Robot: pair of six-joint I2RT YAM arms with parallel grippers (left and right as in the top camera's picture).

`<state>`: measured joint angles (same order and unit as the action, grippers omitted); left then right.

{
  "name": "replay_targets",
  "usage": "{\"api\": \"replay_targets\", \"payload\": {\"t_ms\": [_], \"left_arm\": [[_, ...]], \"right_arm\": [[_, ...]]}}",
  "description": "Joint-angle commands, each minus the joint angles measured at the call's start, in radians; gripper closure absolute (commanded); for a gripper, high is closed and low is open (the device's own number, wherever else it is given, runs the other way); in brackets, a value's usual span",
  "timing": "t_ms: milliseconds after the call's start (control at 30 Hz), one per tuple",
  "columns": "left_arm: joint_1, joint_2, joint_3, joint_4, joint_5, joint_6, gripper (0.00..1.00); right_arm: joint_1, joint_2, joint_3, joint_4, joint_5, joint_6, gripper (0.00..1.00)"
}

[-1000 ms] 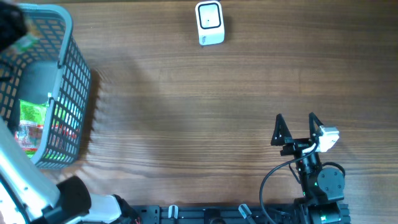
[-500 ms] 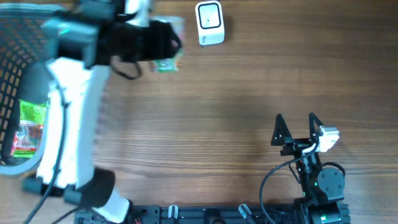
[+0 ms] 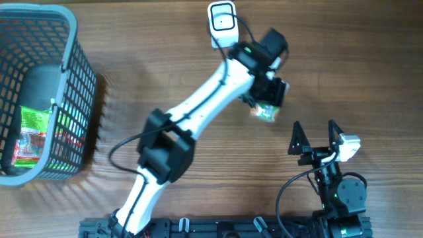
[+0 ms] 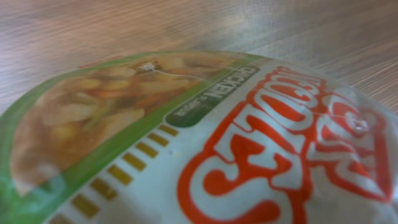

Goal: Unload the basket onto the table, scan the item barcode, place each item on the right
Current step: 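Carry the noodle cup with the left gripper and place it mid-table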

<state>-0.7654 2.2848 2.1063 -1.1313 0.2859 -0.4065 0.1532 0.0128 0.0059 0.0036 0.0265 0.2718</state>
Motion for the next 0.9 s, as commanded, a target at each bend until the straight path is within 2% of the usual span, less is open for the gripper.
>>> {"api": "replay_targets", "payload": {"t_ms": [0,233,300,367,533,667,767,867], "left_arm": [[-0.039,0.068,-0.002,0.026,0.005,-0.029,0.25],[-0.046,0.091,-0.002,0.018,-0.059,-0.051,0.24],[-0.047,0.091,-0.002,0.009,-0.059,-0.051,0.07],[-0.046,0.091,-0.002,0.004,-0.059,-0.043,0.0],[-0.016,0.077,0.002,-0.013,-0.058,-0.043,0.0],[0.035,-0.006,0.029,-0.015,-0.059,-0.007,0.0],[0.113,-0.11,0.08,-0.037,-0.06,0.01,0.0],[0.251,-0.246,0.116,-0.069,-0.06,0.01,0.0]], "right_arm": [[-0.006,-0.005,-0.001,0.005,-0.009,0.001,0.0],[-0.006,-0.005,-0.001,0.005,-0.009,0.001,0.0],[-0.006,-0.005,-0.001,0.005,-0.009,0.001,0.0],[-0.006,-0.005,-0.001,0.005,-0.01,0.001,0.0],[-0.006,-0.005,-0.001,0.005,-0.01,0.001,0.0],[-0.006,-0.005,-0.001,0.005,-0.01,0.001,0.0],[-0.006,-0.005,-0.001,0.005,-0.009,0.001,0.0],[-0.006,-0.005,-0.001,0.005,-0.01,0.001,0.0]]}}
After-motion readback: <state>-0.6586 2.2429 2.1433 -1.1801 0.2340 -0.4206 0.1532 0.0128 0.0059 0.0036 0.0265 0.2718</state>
